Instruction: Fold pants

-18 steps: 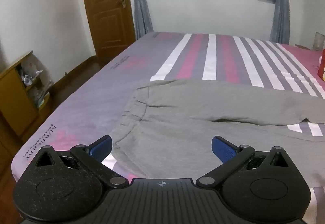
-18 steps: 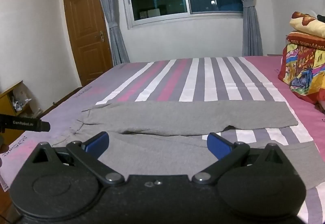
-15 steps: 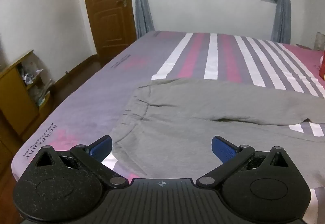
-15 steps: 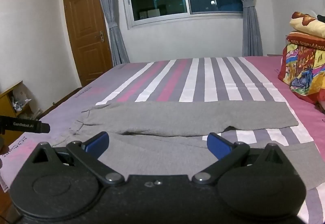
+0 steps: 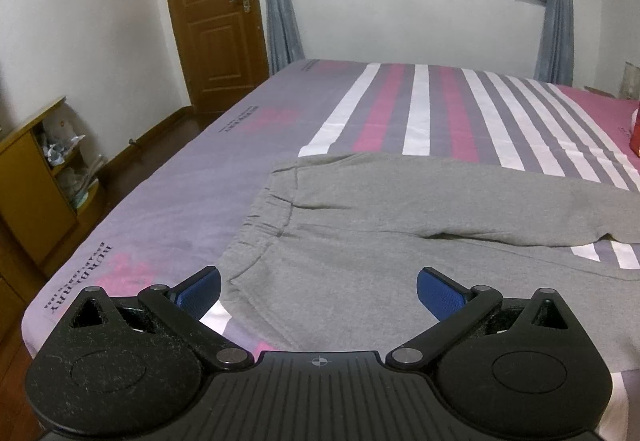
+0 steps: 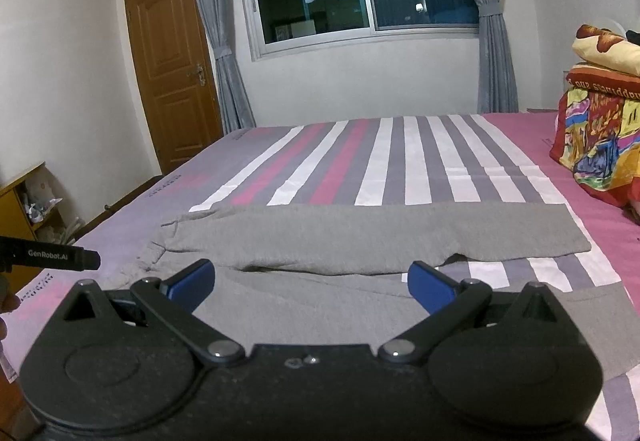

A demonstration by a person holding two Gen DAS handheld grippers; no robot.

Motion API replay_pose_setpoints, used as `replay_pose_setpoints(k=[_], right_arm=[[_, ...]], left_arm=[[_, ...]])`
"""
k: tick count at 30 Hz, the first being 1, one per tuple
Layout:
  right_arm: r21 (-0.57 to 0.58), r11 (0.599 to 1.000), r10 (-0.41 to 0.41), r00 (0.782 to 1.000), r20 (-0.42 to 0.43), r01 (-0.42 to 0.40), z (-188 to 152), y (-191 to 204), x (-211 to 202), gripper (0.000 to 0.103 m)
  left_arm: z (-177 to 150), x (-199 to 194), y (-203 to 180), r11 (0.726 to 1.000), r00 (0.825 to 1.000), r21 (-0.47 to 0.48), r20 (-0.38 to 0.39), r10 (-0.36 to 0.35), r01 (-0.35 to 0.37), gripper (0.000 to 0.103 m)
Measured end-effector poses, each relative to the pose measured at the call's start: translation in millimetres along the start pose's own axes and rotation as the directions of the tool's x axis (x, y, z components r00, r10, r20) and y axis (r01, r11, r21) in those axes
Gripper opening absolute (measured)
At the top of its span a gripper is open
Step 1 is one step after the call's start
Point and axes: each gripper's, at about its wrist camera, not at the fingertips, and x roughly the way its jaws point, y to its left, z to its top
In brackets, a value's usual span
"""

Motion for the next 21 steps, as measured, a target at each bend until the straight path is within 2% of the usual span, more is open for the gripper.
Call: replay_pose_setpoints(k=[21], right_arm=[[-0.003,1.0,-0.006,1.0,-0.004,0.006,-1.1,0.6,-5.6,0.103]], left_arm=[[0.7,-4.9,-3.7,1.0,1.0,0.014,0.003,-0.008,0.008,0.103]])
